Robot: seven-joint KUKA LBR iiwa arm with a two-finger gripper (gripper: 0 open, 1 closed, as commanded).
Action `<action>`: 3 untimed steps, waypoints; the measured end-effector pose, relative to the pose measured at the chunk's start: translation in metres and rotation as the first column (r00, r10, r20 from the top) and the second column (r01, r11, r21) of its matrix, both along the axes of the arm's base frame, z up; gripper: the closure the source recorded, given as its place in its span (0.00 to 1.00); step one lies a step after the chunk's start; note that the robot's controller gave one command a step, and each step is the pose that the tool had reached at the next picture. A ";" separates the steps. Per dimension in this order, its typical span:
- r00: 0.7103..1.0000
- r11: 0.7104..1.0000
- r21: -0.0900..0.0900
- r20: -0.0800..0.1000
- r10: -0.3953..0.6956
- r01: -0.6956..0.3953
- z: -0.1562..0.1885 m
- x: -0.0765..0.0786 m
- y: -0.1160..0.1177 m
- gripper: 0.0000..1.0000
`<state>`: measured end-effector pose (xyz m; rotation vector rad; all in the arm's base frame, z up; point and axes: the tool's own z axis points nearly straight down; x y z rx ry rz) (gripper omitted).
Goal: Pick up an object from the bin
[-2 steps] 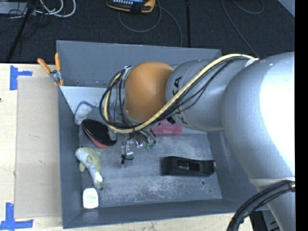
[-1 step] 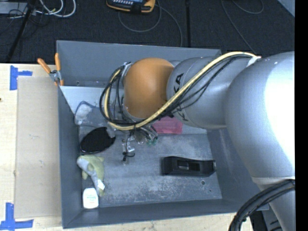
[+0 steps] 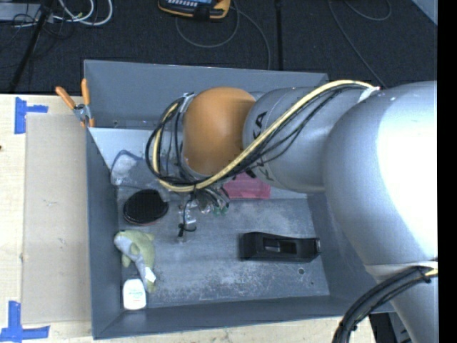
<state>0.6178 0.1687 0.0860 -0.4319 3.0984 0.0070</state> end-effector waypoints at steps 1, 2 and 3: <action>0.997 0.997 -0.001 -0.007 -0.082 0.082 -0.007 -0.009 -0.020 0.00; 1.000 1.000 -0.001 0.001 0.031 -0.031 -0.003 -0.012 0.007 0.00; 0.994 0.994 -0.002 -0.010 0.109 -0.109 0.040 -0.012 0.023 0.00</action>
Offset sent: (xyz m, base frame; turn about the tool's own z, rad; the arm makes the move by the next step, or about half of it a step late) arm -0.0165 0.0304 -0.0021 -0.1191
